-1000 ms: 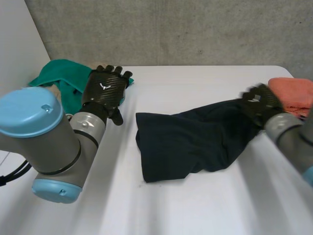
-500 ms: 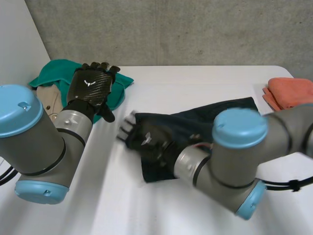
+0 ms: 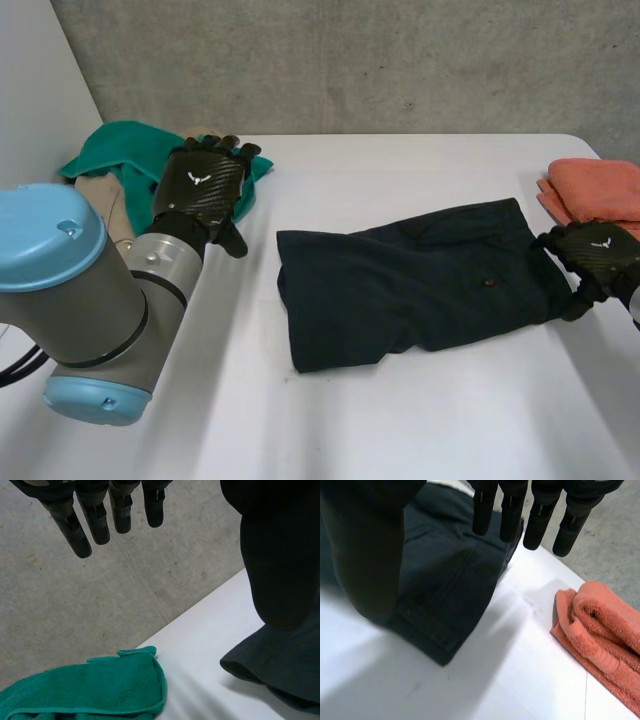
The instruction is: Fold the laundry.
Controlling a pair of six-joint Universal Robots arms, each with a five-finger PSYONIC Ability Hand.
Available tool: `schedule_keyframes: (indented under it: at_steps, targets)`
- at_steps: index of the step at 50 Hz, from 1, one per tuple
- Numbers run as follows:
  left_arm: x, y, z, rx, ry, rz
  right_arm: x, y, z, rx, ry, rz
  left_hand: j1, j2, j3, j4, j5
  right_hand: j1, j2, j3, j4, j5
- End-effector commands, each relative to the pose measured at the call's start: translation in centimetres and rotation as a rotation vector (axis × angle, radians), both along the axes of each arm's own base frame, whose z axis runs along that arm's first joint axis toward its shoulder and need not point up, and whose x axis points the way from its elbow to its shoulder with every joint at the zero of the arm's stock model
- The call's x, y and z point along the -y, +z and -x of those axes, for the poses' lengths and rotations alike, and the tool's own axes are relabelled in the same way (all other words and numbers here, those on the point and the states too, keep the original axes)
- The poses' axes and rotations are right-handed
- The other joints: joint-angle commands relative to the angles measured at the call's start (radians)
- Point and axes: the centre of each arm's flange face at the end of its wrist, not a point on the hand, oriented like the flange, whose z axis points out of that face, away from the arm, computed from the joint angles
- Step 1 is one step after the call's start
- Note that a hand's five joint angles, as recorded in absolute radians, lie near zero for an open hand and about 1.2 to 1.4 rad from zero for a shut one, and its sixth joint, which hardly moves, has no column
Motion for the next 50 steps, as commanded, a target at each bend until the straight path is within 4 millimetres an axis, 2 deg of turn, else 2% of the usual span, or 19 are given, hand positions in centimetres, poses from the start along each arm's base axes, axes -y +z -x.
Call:
schedule_keyframes:
  at_steps: [1,15,18,19,20,26,28,30,31,34,35,38,39,42,43,45,46,47,50]
  targets:
    - [0.1,-0.4,0.1,0.005,-0.002,-0.008,0.9,-2.4,0.0,-0.024,0.022,-0.013,-0.019,-0.036,-0.041,-0.029,-0.054,0.084,0.107,0.085,0.084,0.07]
    - [-0.2,-0.8,0.0,0.012,-0.002,-0.023,0.9,-3.0,-1.0,0.016,0.108,0.001,-0.019,-0.036,-0.041,-0.029,-0.054,0.133,0.157,0.135,0.134,0.12]
    - [-0.3,-1.0,-0.1,0.015,-0.003,-0.027,1.3,-3.9,-0.8,0.014,0.103,-0.003,-0.019,-0.036,-0.041,-0.029,-0.054,0.318,0.342,0.32,0.318,0.305]
    - [-0.3,-1.1,-0.1,0.016,-0.002,-0.029,1.4,-4.0,-0.8,0.011,0.1,0.001,-0.019,-0.036,-0.041,-0.029,-0.054,0.47,0.494,0.471,0.47,0.456]
    - [-0.3,-1.1,-0.1,0.016,-0.002,-0.029,1.6,-4.0,-0.7,0.004,0.091,0.01,-0.019,-0.036,-0.041,-0.029,-0.054,0.996,1.02,0.998,0.997,0.983]
    - [-0.3,-1.0,-0.1,0.017,-0.002,-0.027,2.5,-3.8,0.1,-0.071,0.005,0.091,-0.019,-0.036,-0.041,-0.029,-0.054,1.001,1.025,1.003,1.002,0.988]
    - [-0.4,-0.8,-0.2,0.014,-0.002,-0.022,2.4,-2.0,-0.6,-0.083,0.011,0.152,-0.019,-0.036,-0.041,-0.029,-0.054,1.001,1.025,1.003,1.002,0.988]
    - [-0.4,-0.6,-0.2,0.011,-0.002,-0.017,2.2,-0.3,-1.7,-0.086,0.041,0.207,-0.019,-0.036,-0.041,-0.029,-0.054,1.001,1.025,1.003,1.002,0.988]
    - [-0.4,-0.5,-0.2,0.01,-0.002,-0.016,1.8,1.5,-3.0,-0.092,0.077,0.265,-0.019,-0.036,-0.041,-0.029,-0.054,1.001,1.025,1.003,1.002,0.988]
    - [-0.5,-0.1,-0.2,0.005,0.0,-0.008,1.0,3.5,-5.2,-0.092,0.143,0.332,-0.019,-0.036,-0.041,-0.029,-0.054,1.001,1.025,1.003,1.002,0.988]
    - [-0.5,0.0,-0.3,0.002,0.002,-0.003,0.3,4.6,-7.0,-0.084,0.194,0.371,-0.019,-0.036,-0.041,-0.029,-0.054,1.001,1.025,1.003,1.002,0.988]
    - [-0.6,0.2,-0.4,0.001,0.003,-0.001,-1.2,5.8,-10.0,-0.073,0.286,0.427,-0.019,-0.036,-0.041,-0.029,-0.054,1.001,1.025,1.003,1.002,0.988]
    - [-0.7,0.1,-0.4,0.002,0.002,-0.002,-2.5,6.4,-12.2,-0.068,0.365,0.461,-0.019,-0.036,-0.041,-0.029,-0.054,1.001,1.025,1.003,1.002,0.988]
    - [-0.9,-0.2,-0.6,0.007,0.003,-0.012,-5.0,6.5,-15.5,-0.069,0.51,0.496,-0.019,-0.036,-0.041,-0.029,-0.054,1.001,1.025,1.003,1.002,0.988]
    - [-0.9,-0.3,-0.6,0.01,0.003,-0.016,-7.2,6.3,-17.5,-0.081,0.622,0.523,-0.019,-0.036,-0.041,-0.029,-0.054,1.001,1.025,1.003,1.002,0.988]
    - [-1.1,-0.5,-0.7,0.013,0.003,-0.021,-9.1,5.5,-19.1,-0.092,0.719,0.523,-0.019,-0.036,-0.041,-0.029,-0.054,1.001,1.025,1.003,1.002,0.988]
    - [-1.2,-0.7,-0.8,0.015,0.003,-0.028,-10.0,4.7,-19.8,-0.099,0.768,0.518,-0.019,-0.036,-0.041,-0.029,-0.054,1.001,1.025,1.003,1.002,0.988]
    - [-1.2,-0.8,-0.8,0.017,0.003,-0.031,-11.9,2.8,-21.3,-0.119,0.857,0.494,-0.019,-0.036,-0.041,-0.029,-0.054,1.001,1.025,1.003,1.002,0.988]
    - [-1.2,-0.9,-0.9,0.018,0.005,-0.032,-14.0,0.6,-22.5,-0.155,0.941,0.443,-0.019,-0.036,-0.041,-0.029,-0.054,1.001,1.025,1.003,1.002,0.988]
